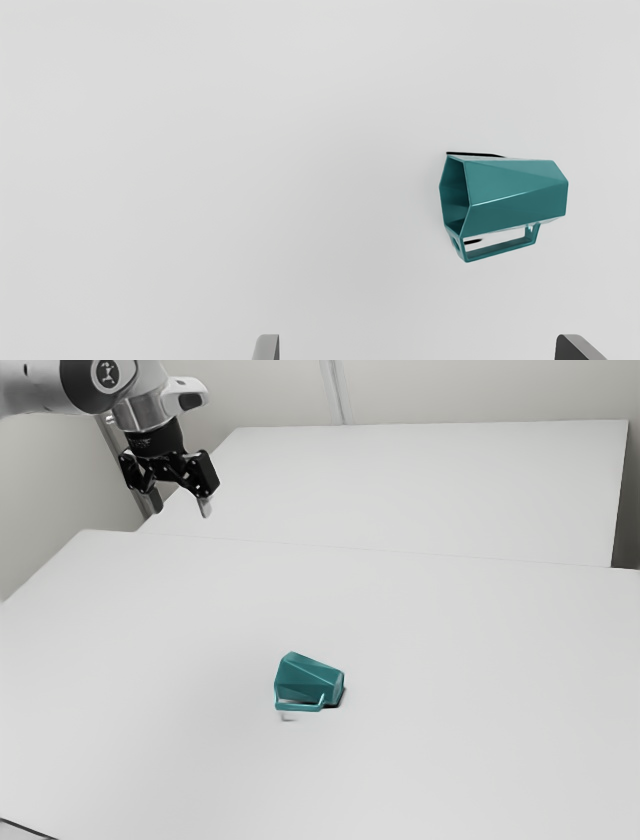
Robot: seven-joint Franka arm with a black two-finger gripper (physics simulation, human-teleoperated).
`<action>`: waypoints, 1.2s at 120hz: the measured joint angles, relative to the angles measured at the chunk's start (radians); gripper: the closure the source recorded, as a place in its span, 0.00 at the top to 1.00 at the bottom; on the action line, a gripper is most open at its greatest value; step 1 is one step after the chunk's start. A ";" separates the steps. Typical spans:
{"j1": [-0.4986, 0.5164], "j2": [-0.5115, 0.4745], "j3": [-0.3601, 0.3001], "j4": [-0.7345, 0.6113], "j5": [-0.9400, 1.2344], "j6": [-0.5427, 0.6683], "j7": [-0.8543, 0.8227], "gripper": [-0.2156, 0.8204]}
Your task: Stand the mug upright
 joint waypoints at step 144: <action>0.036 -0.164 0.027 -0.642 -0.687 0.531 0.206 0.79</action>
